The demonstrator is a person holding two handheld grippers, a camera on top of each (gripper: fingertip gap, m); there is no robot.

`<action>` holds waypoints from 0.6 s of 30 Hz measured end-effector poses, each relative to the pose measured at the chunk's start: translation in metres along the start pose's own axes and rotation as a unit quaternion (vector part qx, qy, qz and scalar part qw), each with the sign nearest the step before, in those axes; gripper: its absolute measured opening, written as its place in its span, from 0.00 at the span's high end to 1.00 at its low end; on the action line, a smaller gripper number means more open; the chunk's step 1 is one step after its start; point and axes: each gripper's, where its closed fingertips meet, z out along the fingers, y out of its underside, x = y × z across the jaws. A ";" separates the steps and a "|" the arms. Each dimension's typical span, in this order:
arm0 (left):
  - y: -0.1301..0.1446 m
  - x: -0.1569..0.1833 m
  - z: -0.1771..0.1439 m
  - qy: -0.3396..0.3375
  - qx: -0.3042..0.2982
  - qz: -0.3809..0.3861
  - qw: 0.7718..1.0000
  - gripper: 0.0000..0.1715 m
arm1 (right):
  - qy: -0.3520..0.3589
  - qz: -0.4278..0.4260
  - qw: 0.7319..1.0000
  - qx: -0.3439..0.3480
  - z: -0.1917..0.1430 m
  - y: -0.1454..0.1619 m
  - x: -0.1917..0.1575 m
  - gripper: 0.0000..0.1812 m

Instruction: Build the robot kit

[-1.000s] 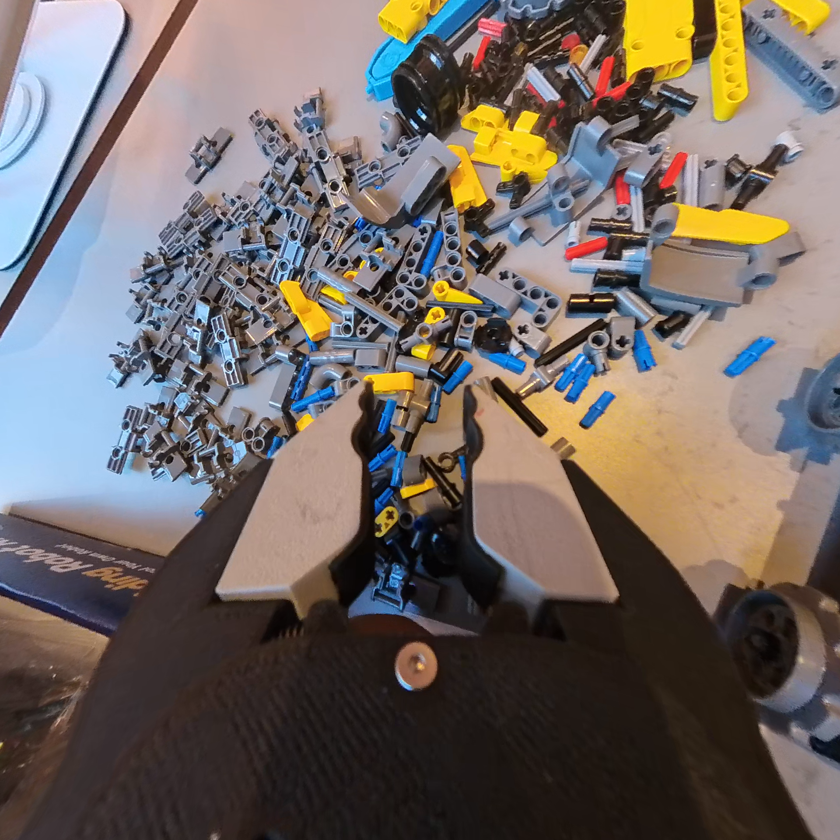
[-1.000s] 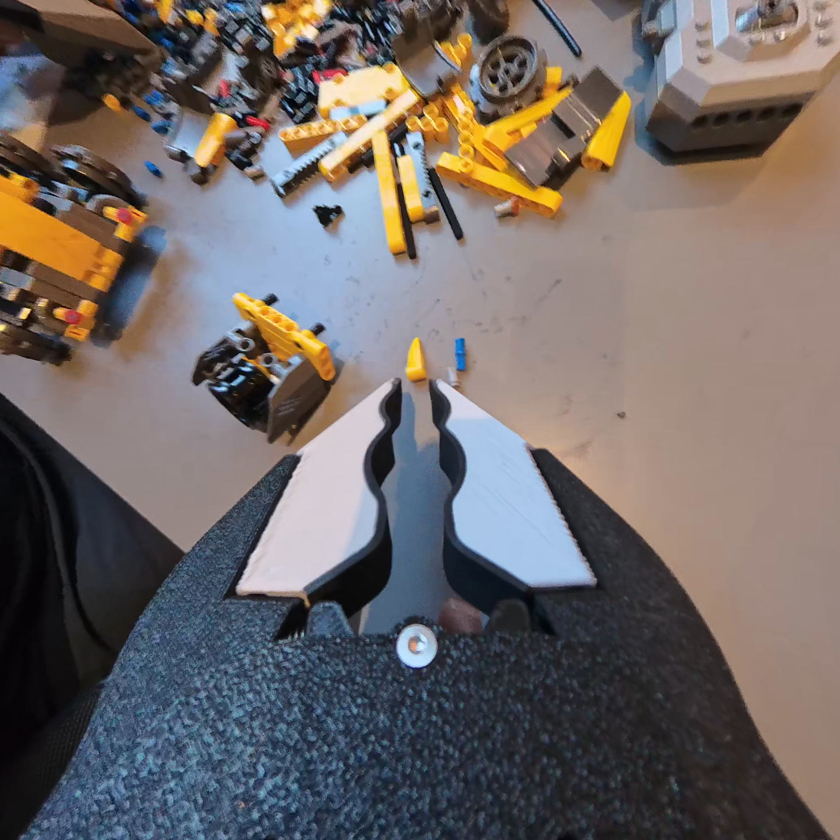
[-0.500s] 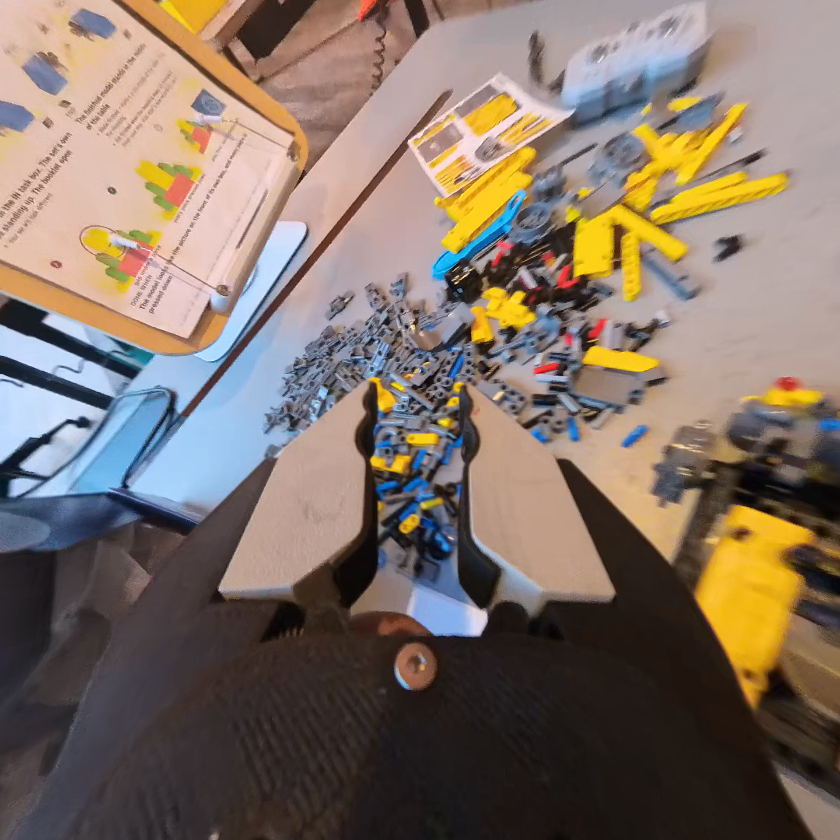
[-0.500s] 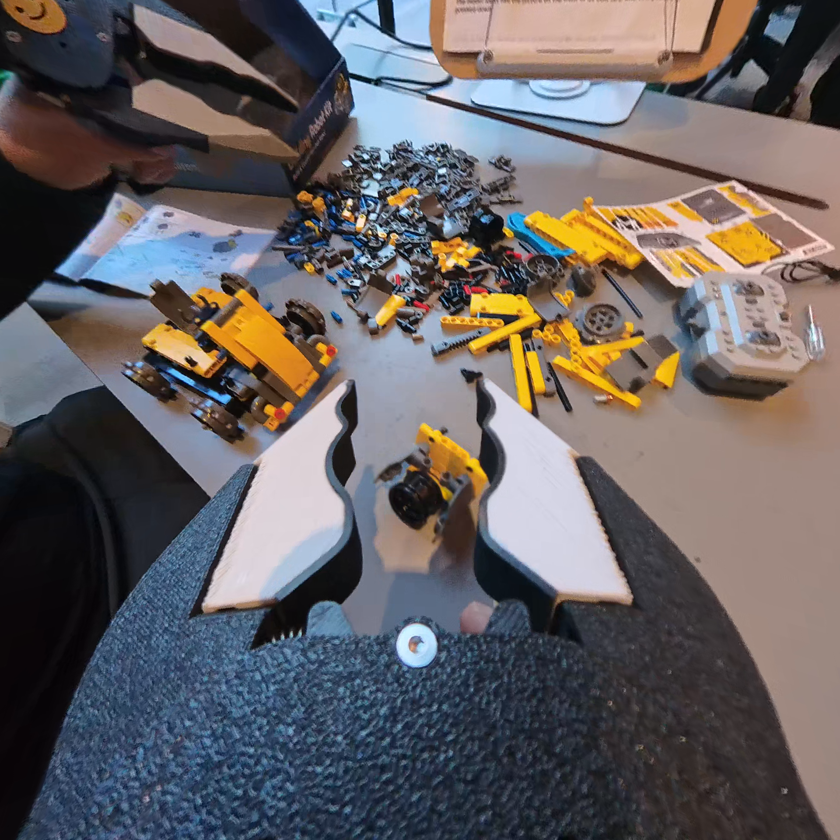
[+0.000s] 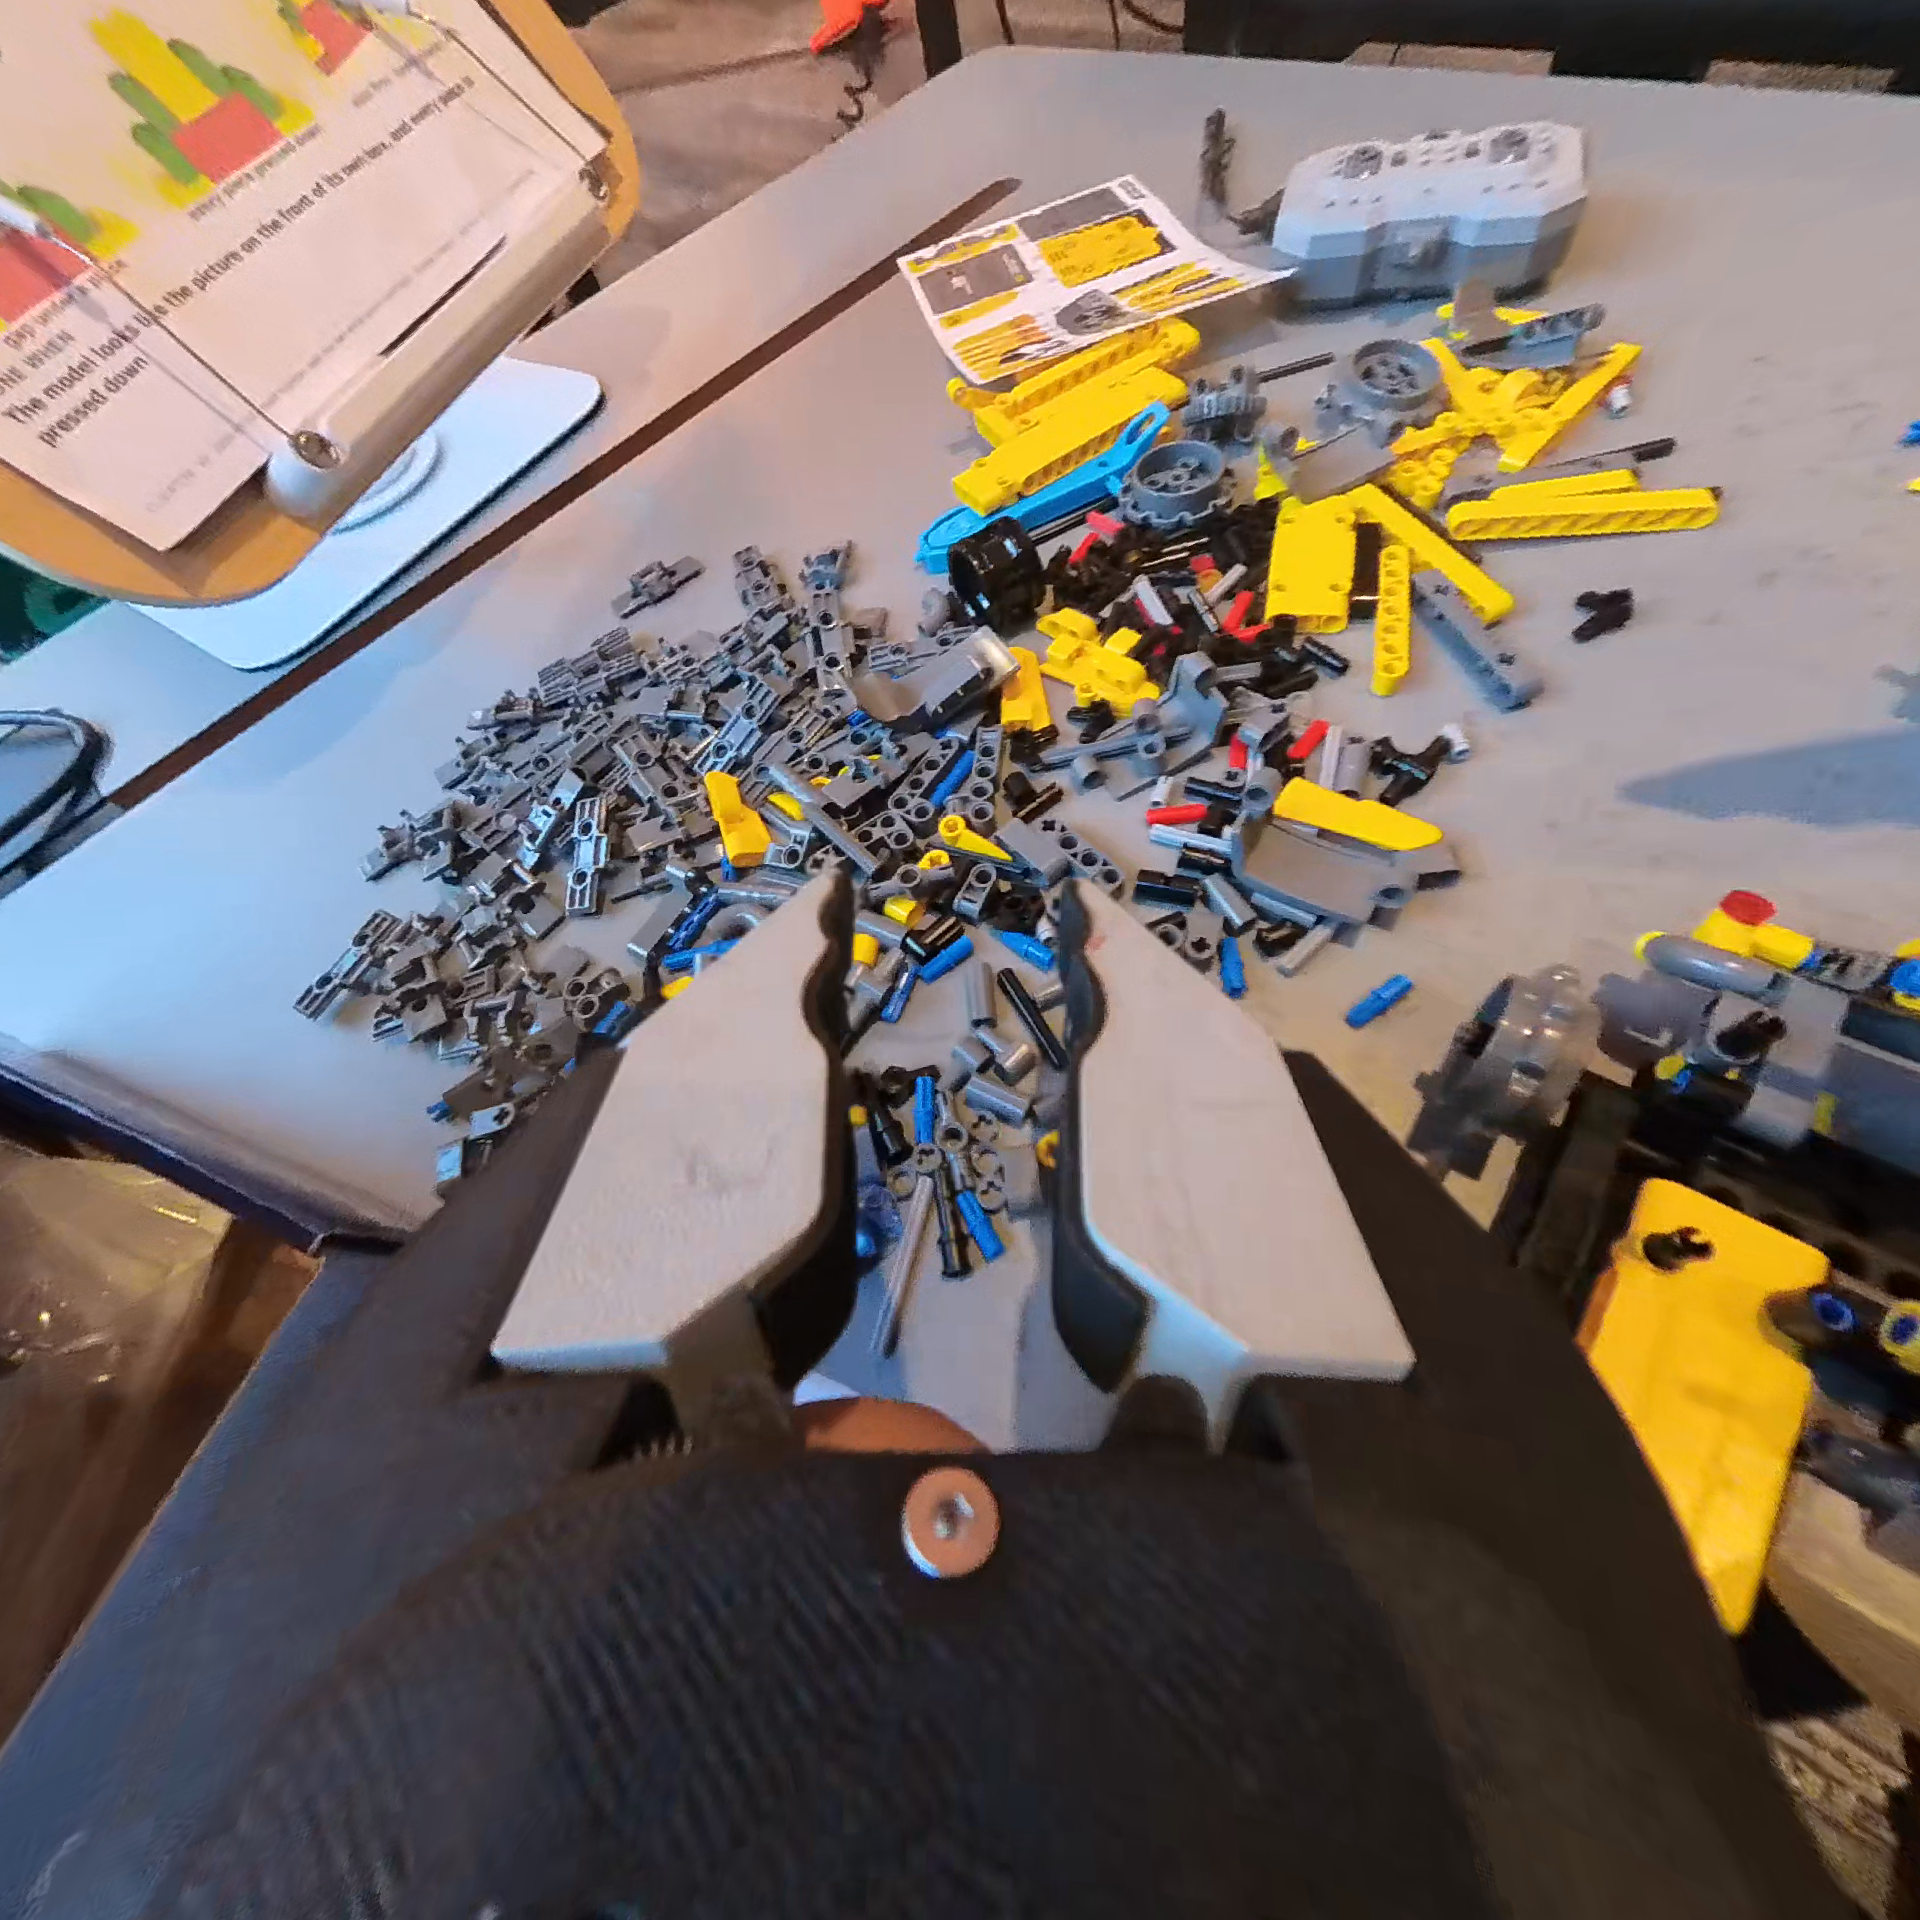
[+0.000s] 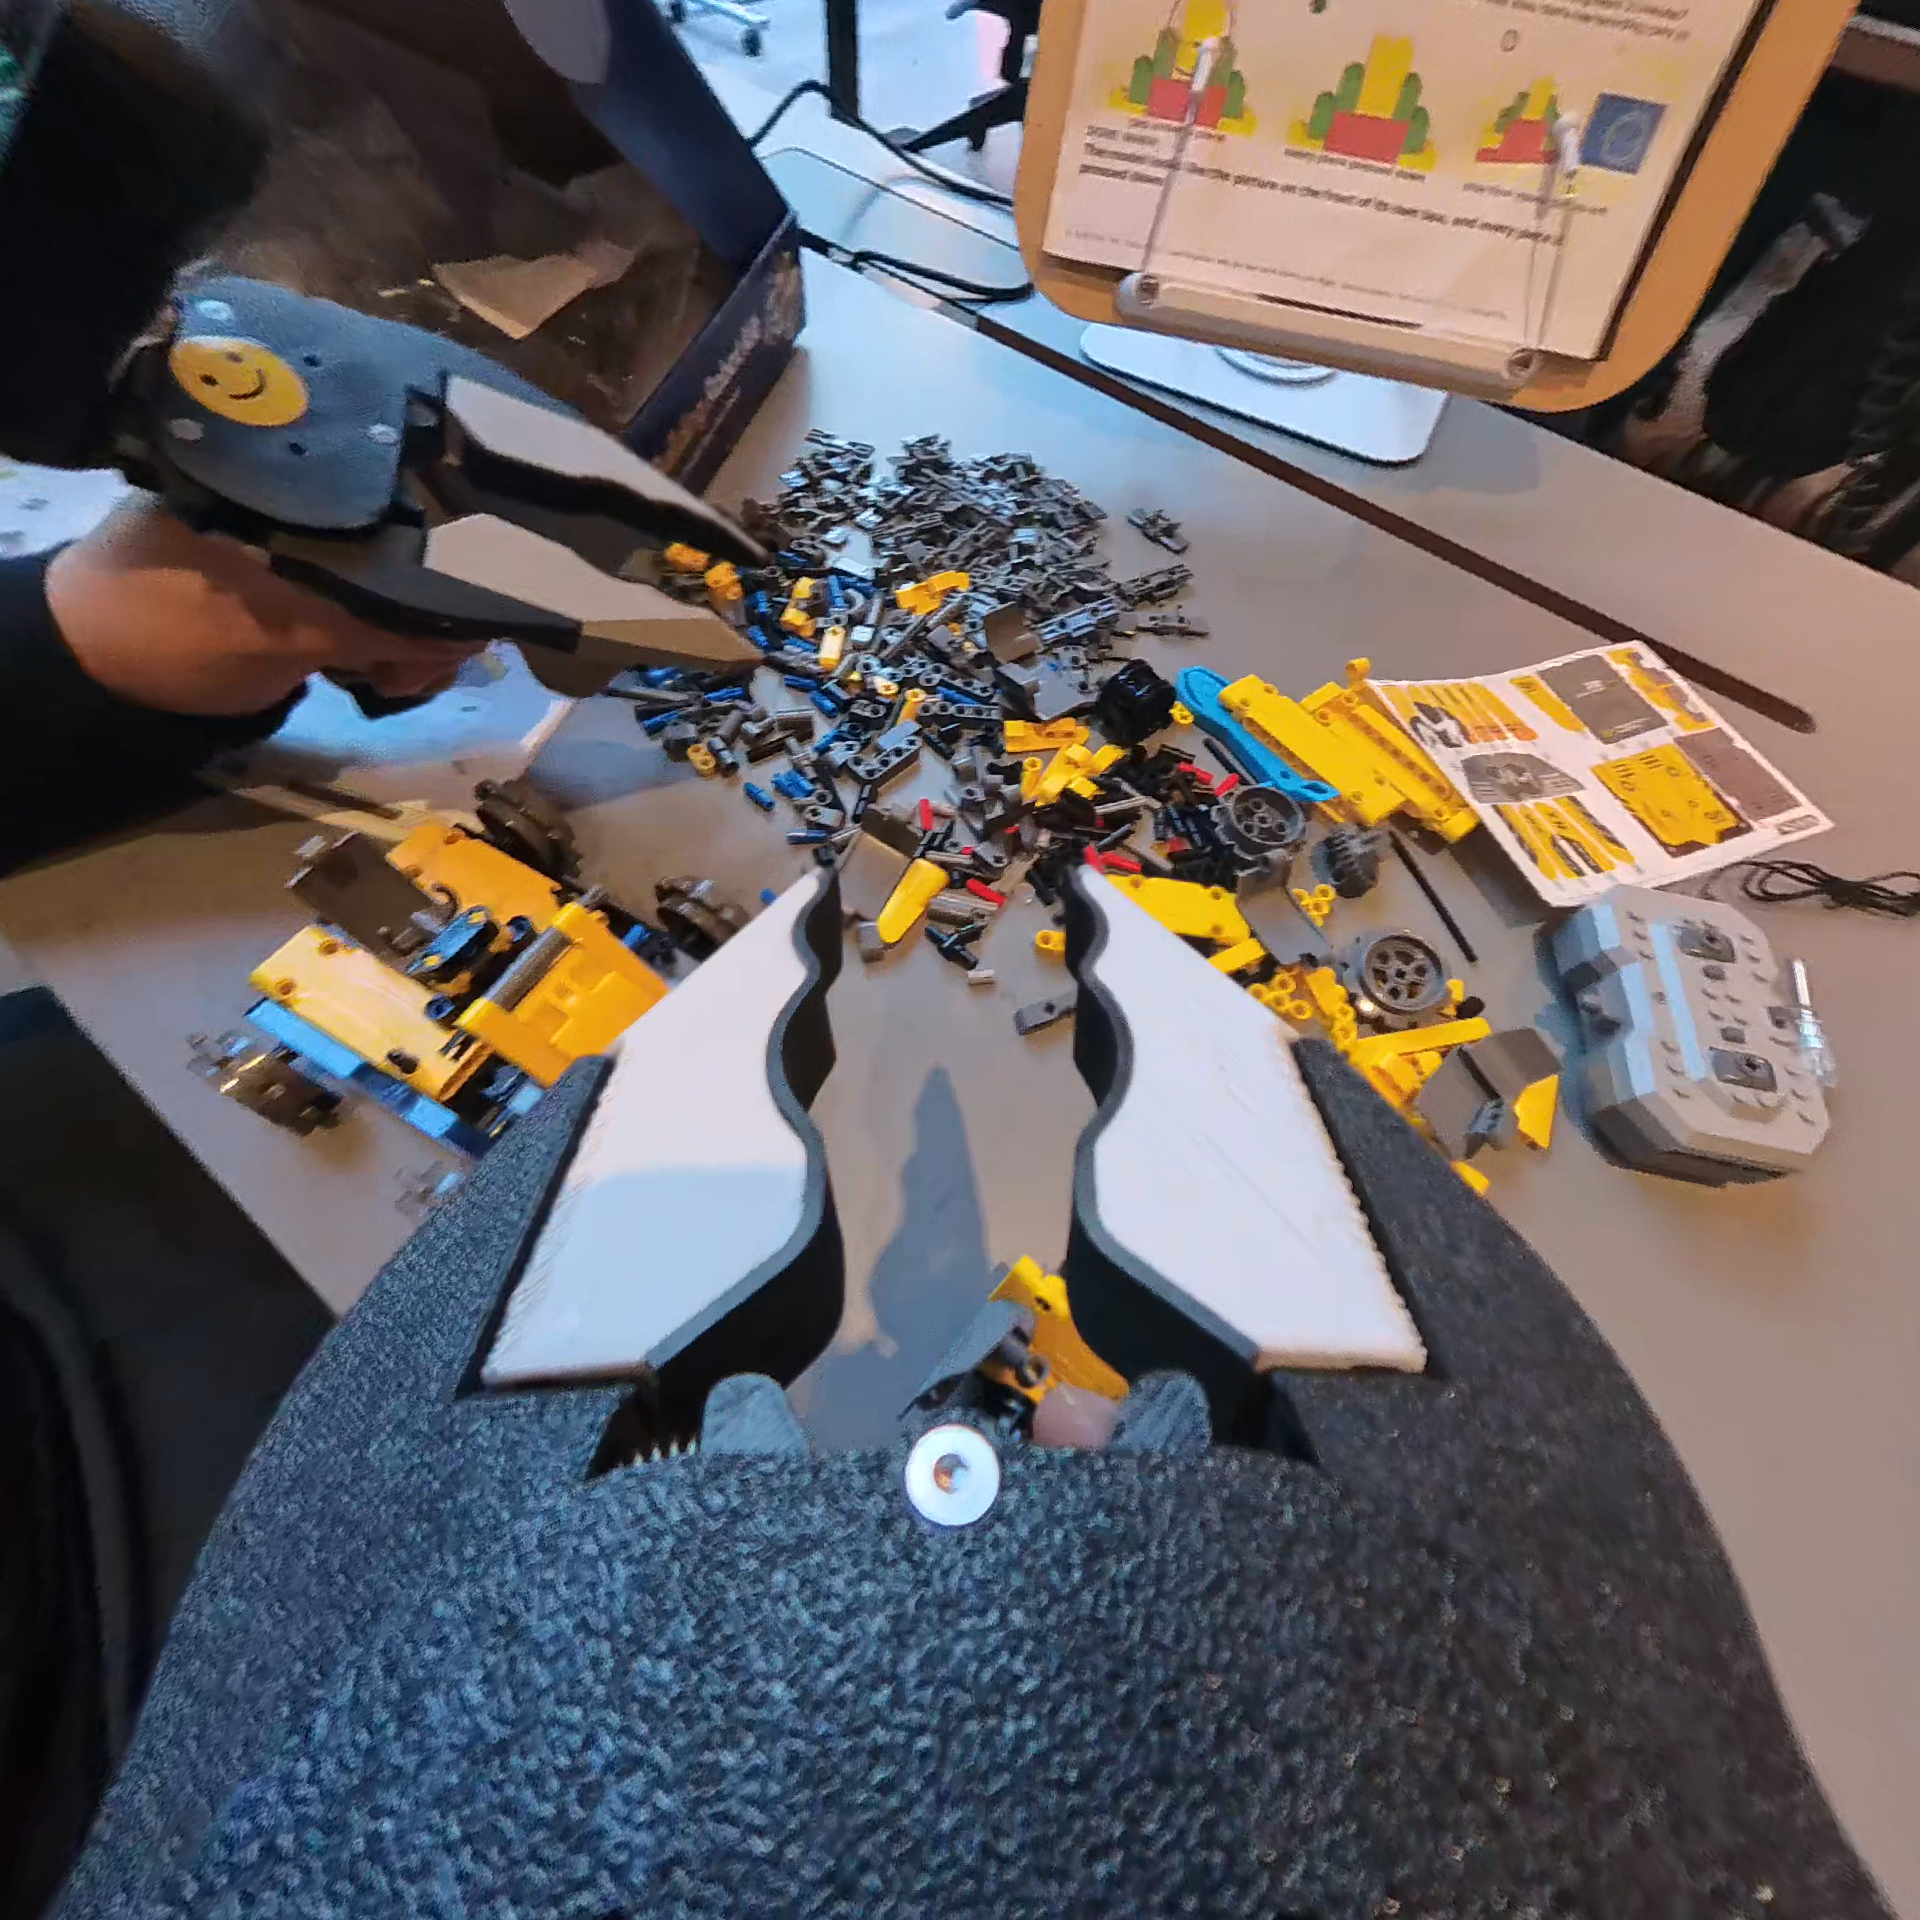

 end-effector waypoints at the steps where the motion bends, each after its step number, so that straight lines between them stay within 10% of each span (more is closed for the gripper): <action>1: 0.001 0.001 0.001 0.003 0.001 -0.003 1.000 0.78 | 0.012 0.001 1.000 0.000 0.003 -0.001 0.004 0.77; 18: 0.000 0.011 0.001 0.007 -0.008 0.010 1.000 0.77 | 0.000 -0.035 0.998 -0.047 0.061 -0.003 -0.008 0.79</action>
